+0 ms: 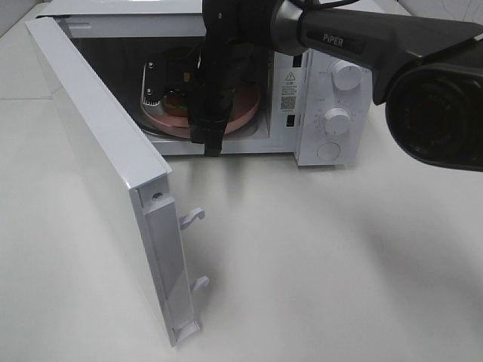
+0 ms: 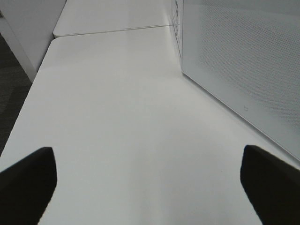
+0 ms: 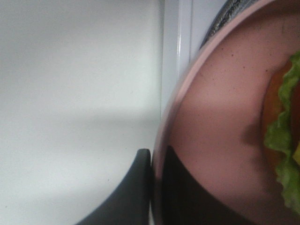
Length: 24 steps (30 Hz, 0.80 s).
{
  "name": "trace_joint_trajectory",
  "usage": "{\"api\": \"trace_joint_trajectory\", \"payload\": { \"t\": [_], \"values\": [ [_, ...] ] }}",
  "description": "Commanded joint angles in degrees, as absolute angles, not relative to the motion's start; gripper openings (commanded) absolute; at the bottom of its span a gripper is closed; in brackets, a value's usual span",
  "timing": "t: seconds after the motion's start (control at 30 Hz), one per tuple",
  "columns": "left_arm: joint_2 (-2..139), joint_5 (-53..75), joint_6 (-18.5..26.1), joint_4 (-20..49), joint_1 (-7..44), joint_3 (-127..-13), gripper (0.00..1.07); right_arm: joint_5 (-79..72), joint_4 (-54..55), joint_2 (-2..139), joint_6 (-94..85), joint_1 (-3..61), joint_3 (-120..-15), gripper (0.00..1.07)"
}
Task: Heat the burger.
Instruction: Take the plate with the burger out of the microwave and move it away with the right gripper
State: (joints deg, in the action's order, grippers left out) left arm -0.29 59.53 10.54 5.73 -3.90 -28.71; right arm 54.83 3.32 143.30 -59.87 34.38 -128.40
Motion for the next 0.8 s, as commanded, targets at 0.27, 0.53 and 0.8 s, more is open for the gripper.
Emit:
{"api": "trace_joint_trajectory", "payload": {
  "t": [0.27,0.53,0.8],
  "values": [
    [-1.5,59.4,10.4,6.1,-3.9,-28.5,1.01,47.9,3.8,134.5,-62.0,34.9,-113.8,0.0],
    [-1.5,59.4,10.4,6.1,-3.9,-28.5,1.01,41.0,3.8,129.3,-62.6,34.9,-105.0,0.0],
    [-1.5,59.4,10.4,6.1,-3.9,-28.5,1.01,34.3,3.8,123.9,-63.7,34.9,-97.1,0.0]
  ]
}}
